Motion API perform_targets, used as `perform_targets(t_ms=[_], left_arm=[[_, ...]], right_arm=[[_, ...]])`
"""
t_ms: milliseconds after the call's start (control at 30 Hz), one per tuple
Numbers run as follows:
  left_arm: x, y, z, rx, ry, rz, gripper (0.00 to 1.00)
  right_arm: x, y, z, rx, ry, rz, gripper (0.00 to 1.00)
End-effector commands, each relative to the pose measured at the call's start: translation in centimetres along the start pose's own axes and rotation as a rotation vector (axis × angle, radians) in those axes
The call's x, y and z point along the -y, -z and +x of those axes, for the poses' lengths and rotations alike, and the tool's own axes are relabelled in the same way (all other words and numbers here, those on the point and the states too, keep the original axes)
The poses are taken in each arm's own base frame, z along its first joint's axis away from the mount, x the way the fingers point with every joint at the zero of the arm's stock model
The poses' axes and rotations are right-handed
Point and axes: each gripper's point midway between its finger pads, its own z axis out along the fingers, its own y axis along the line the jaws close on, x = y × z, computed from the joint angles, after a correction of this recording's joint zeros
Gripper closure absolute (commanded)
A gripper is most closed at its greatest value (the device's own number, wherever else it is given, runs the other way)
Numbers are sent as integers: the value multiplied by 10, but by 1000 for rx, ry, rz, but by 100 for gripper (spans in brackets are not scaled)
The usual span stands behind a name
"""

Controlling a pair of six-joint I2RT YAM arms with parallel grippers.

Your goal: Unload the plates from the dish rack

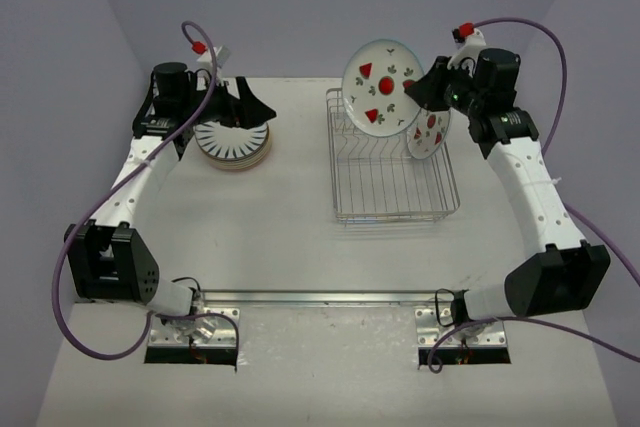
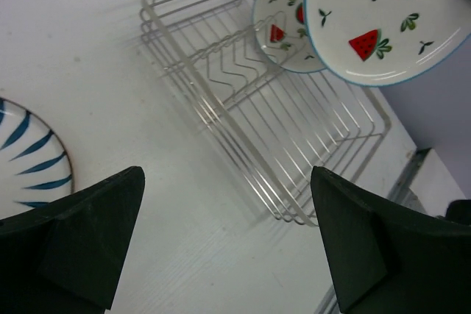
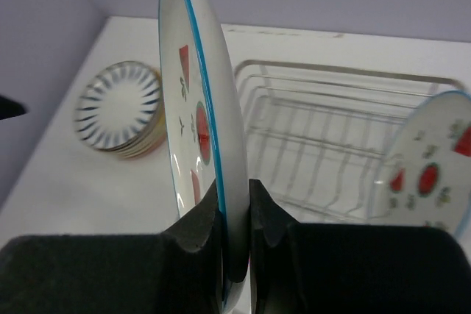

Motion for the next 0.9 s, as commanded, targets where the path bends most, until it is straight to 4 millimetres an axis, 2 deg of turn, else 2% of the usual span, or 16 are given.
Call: perform_targets(t_ms=[0, 267, 433, 667, 767, 867], left_arm=[[51, 11, -8, 10, -27, 222, 8], [60, 8, 10, -37, -10, 288, 10], [66, -1, 24, -73, 1, 314, 16], [74, -6, 42, -123, 21, 382, 44], [74, -7, 47, -143, 37, 396, 52], [72, -8, 54, -168, 53, 410, 70]], right_arm=[[-108, 32, -13, -7, -85, -499, 100], [-147, 32, 25, -108, -107, -629, 100], [-162, 30, 40, -155, -114, -682, 100], [-161, 17, 48, -192, -143, -689, 100], [-160, 12, 52, -213, -160, -691, 100], [-158, 7, 54, -216, -162, -681, 100]])
